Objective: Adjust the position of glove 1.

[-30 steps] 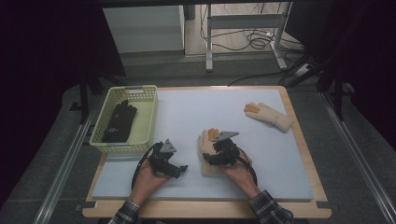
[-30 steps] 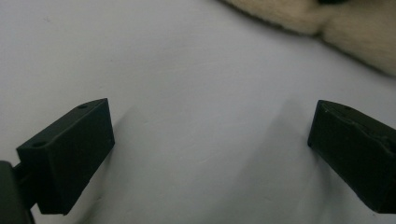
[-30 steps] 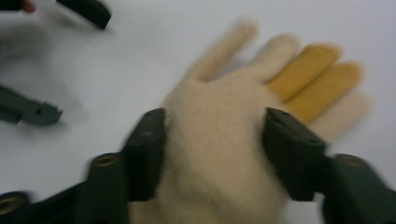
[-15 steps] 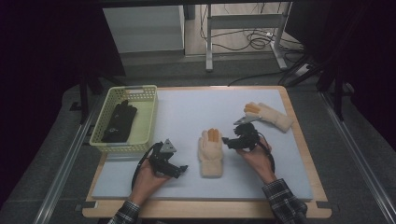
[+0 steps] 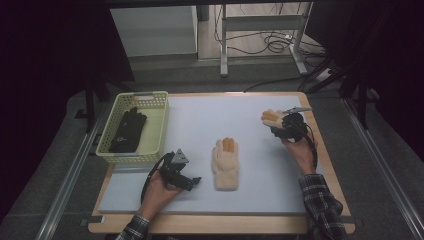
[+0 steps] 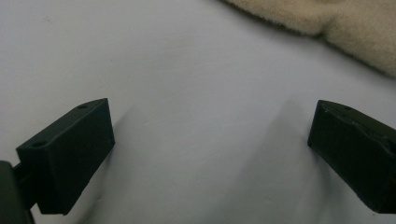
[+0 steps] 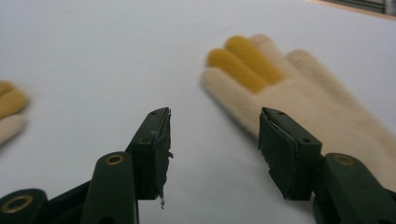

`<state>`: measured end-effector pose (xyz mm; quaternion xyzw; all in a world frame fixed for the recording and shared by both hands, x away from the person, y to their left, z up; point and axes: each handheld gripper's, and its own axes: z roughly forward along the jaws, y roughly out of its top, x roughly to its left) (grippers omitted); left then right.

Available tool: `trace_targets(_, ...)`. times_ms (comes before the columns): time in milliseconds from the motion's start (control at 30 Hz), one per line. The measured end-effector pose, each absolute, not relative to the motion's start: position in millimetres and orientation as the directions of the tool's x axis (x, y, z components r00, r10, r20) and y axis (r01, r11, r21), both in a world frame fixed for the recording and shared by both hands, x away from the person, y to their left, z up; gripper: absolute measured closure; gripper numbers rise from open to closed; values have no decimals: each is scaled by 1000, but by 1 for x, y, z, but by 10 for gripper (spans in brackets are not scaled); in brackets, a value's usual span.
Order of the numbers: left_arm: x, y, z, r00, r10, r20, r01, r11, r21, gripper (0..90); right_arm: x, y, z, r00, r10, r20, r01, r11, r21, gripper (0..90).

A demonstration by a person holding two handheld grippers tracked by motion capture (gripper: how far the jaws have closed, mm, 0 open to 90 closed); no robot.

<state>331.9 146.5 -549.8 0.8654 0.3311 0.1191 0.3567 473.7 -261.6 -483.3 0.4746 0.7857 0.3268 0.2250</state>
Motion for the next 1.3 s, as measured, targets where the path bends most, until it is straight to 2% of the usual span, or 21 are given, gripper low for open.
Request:
trace_targets(233,332,147,-550,752,658,-31,488,-525,697,6,493,-279,-493,-394,914,-94,614,338,714,418)
trace_targets(367,332,147,-550,752,658,-30,488,-526,696,6,496,-284,-499,-374,921,-111,612,335,716,445)
trace_targets(400,332,147,-550,752,658,-30,488,-526,697,6,497,-283,-504,-359,915,-185,609,380,697,500)
trace_targets(433,332,147,-550,752,658,-30,488,-526,697,6,497,-283,-504,-359,915,-185,609,380,697,500)
trace_targets(467,332,147,-550,752,658,-30,488,-526,697,6,497,-282,-509,-345,904,-251,601,418,681,580)
trace_targets(533,332,147,-550,752,658,-31,488,-526,697,6,497,-282,-510,-335,905,-263,600,420,681,612)
trace_targets(633,332,147,-550,752,658,-31,489,-525,697,6,497,-284,-506,-319,917,-239,613,392,686,688)
trace_targets(767,332,147,-550,752,658,-31,489,-525,697,6,492,-283,-500,-328,918,-224,613,387,689,715)
trace_targets(1000,332,146,-550,750,660,-33,491,-522,697,6,471,-282,-482,-357,927,-117,596,322,736,720)
trace_targets(1300,332,146,-550,752,659,-30,489,-526,696,6,416,-252,-448,-463,877,-126,543,393,742,741)
